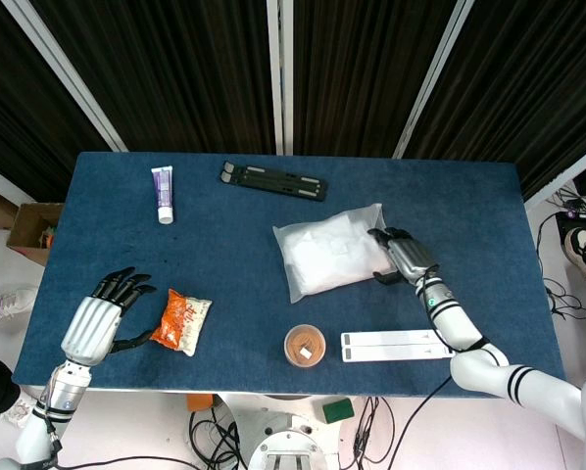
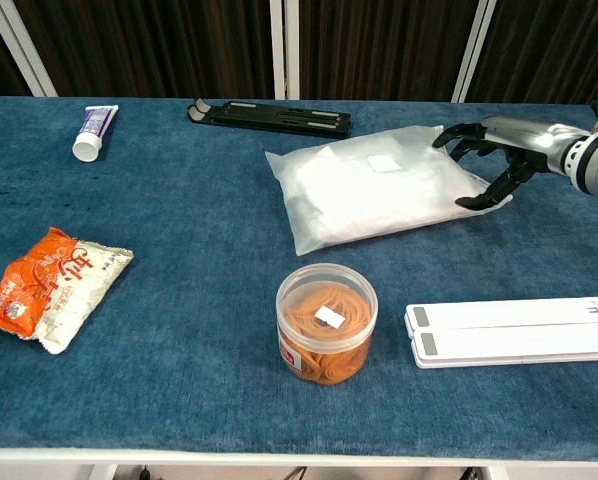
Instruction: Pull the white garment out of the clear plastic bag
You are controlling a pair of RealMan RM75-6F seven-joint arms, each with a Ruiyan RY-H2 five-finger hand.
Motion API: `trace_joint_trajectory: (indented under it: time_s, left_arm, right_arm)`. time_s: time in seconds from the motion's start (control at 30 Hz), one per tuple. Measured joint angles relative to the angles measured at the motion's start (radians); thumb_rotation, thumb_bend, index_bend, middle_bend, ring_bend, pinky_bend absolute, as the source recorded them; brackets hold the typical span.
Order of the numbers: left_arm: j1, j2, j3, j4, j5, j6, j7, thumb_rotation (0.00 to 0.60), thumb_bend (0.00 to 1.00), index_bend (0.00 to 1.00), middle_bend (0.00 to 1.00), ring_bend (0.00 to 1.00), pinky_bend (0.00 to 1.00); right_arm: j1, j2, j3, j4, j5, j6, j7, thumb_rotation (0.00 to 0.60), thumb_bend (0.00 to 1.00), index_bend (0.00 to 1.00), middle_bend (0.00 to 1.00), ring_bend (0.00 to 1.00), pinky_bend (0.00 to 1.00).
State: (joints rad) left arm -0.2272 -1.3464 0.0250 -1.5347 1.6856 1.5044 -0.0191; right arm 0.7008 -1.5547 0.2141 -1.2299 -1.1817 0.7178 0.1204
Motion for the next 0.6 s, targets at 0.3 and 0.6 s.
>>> trace_joint_trajectory:
  time_s: [0.3,0.6]
  left_arm:
    - [0.003,-0.002,0.005,0.009,0.013,0.004,-0.008,0.600,0.13,0.30,0.21,0.10,0.16]
    - [0.001,-0.001,0.005,0.013,0.022,0.003,-0.013,0.600,0.13,0.30,0.21,0.10,0.16]
  right_arm:
    - [-0.037,0.053,-0.065,-0.159,-0.159,0.040,0.169,0.600,0.28,0.14,0.28,0.06,0.14]
    - [-0.110,0.145,-0.085,-0.204,-0.182,0.206,0.032,0.600,0.25,0.37,0.20,0.01,0.10]
